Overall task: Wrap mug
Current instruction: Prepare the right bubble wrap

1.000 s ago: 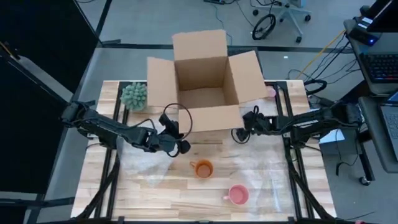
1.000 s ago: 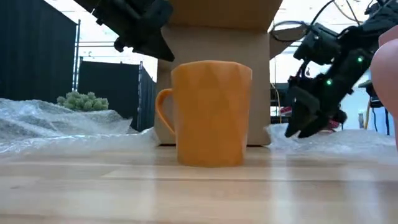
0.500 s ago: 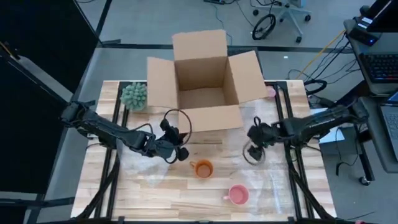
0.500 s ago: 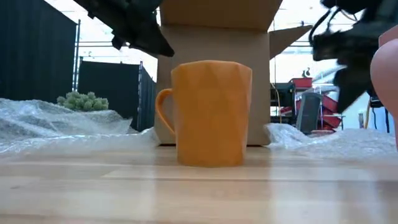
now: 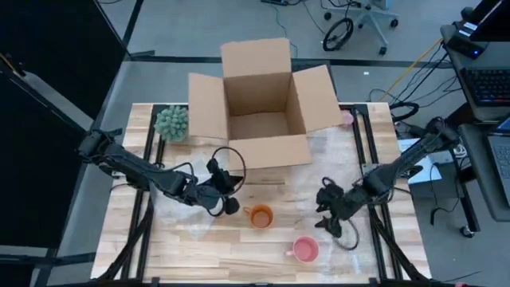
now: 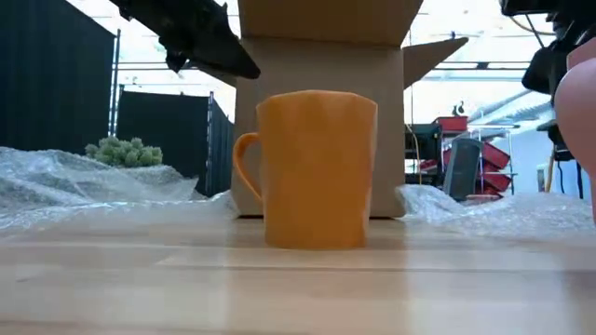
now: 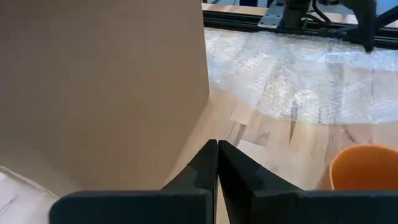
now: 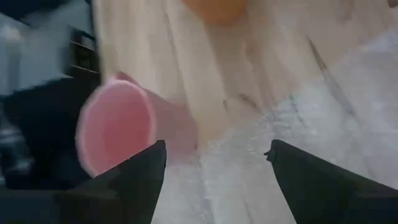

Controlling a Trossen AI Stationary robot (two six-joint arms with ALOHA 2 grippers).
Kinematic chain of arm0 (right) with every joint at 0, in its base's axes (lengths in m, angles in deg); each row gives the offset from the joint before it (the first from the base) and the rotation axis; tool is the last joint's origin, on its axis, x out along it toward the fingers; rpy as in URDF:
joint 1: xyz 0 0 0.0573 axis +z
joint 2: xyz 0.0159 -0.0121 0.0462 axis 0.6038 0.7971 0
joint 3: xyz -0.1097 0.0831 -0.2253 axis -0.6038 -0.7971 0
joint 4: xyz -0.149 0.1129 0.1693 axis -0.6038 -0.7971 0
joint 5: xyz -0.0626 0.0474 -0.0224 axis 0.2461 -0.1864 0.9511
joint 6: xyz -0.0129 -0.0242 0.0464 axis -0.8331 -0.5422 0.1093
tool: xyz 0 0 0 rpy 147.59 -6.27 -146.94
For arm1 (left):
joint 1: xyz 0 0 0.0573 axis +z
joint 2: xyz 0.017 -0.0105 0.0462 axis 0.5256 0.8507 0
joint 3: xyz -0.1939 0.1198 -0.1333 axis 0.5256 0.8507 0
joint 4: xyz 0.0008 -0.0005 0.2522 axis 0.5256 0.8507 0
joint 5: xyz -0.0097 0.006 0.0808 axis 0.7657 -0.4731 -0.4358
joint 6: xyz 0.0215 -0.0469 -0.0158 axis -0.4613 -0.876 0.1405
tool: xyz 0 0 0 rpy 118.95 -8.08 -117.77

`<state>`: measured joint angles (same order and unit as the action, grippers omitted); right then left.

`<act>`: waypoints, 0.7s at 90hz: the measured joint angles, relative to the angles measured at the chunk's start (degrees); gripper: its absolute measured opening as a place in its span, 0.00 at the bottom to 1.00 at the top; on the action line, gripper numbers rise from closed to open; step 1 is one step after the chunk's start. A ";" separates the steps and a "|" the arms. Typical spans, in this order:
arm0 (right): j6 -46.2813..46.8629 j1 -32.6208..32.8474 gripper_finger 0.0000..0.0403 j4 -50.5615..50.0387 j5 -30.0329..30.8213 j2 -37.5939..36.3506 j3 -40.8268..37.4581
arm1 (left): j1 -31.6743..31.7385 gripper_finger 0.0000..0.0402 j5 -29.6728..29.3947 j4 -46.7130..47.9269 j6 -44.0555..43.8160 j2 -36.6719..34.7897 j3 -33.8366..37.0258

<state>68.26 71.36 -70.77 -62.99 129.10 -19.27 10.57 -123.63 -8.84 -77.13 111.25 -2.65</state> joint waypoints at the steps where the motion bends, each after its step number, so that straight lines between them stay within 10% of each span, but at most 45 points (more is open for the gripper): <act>1: 0.01 0.00 0.67 -0.31 -0.03 0.83 0.46 | 0.00 0.00 0.00 0.01 0.00 0.00 0.00; 24: -3.02 0.02 0.67 -4.42 -0.52 13.83 10.82 | 0.00 0.00 0.86 0.02 0.02 0.00 0.00; 63: -3.37 1.33 0.67 -6.59 -0.89 15.42 16.87 | 0.00 0.00 1.68 0.00 0.26 0.00 0.00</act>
<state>64.88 72.69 -77.37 -63.88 144.52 -2.40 10.57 -121.94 -8.84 -76.87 111.25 -2.65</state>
